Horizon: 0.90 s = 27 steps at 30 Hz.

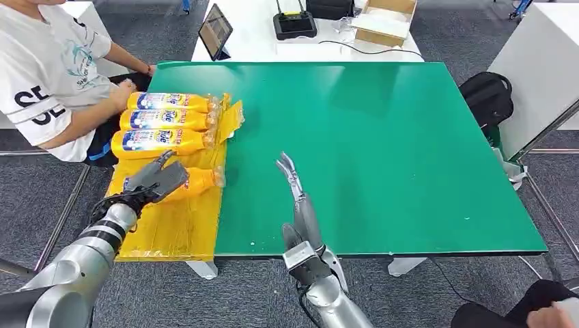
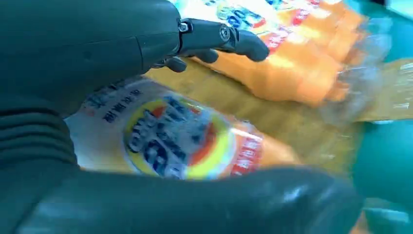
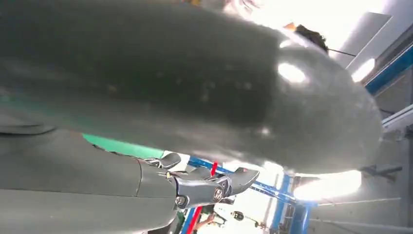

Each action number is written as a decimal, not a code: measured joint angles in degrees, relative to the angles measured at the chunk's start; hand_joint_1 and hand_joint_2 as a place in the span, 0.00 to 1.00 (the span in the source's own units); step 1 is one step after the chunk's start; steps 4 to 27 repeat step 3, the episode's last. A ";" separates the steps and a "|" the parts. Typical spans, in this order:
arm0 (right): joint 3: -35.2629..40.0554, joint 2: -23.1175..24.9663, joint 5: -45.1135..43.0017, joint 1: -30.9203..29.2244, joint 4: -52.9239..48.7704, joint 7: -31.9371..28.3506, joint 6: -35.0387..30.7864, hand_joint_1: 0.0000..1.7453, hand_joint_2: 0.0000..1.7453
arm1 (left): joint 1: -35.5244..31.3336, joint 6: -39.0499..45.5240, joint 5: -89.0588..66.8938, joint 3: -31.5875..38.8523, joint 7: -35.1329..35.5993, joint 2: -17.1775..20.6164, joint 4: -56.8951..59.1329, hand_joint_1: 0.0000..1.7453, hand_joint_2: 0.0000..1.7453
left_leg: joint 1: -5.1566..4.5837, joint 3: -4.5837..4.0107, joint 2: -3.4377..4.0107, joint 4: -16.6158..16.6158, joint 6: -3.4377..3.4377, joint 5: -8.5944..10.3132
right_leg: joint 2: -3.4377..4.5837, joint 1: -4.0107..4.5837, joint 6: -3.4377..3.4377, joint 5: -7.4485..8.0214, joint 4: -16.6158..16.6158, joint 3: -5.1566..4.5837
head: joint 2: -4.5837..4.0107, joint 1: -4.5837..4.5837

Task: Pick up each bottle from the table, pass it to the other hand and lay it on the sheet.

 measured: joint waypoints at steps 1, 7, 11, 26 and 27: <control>-0.02 0.02 -0.04 0.00 0.13 0.00 0.04 0.00 0.00 | 0.15 -0.52 3.09 0.82 -1.86 -0.31 -0.19 0.00 0.00 | 0.00 0.00 0.00 0.00 0.00 0.00 | 0.00 0.00 0.00 0.00 0.00 0.00 | 0.00 0.02; -0.04 0.15 0.00 0.01 0.39 0.00 0.07 0.00 0.00 | 1.13 2.00 9.68 2.96 -5.79 -1.44 -1.09 0.00 1.00 | 0.00 -0.02 0.04 0.00 0.00 0.00 | 0.02 0.00 0.00 0.00 0.00 -0.06 | 0.00 0.02; -0.04 0.15 0.00 0.01 0.39 0.00 0.07 0.00 0.00 | 1.13 2.00 9.68 2.96 -5.79 -1.44 -1.09 0.00 1.00 | 0.00 -0.02 0.04 0.00 0.00 0.00 | 0.02 0.00 0.00 0.00 0.00 -0.06 | 0.00 0.02; -0.04 0.15 0.00 0.01 0.39 0.00 0.07 0.00 0.00 | 1.13 2.00 9.68 2.96 -5.79 -1.44 -1.09 0.00 1.00 | 0.00 -0.02 0.04 0.00 0.00 0.00 | 0.02 0.00 0.00 0.00 0.00 -0.06 | 0.00 0.02; -0.04 0.15 0.00 0.01 0.39 0.00 0.07 0.00 0.00 | 1.13 2.00 9.68 2.96 -5.79 -1.44 -1.09 0.00 1.00 | 0.00 -0.02 0.04 0.00 0.00 0.00 | 0.02 0.00 0.00 0.00 0.00 -0.06 | 0.00 0.02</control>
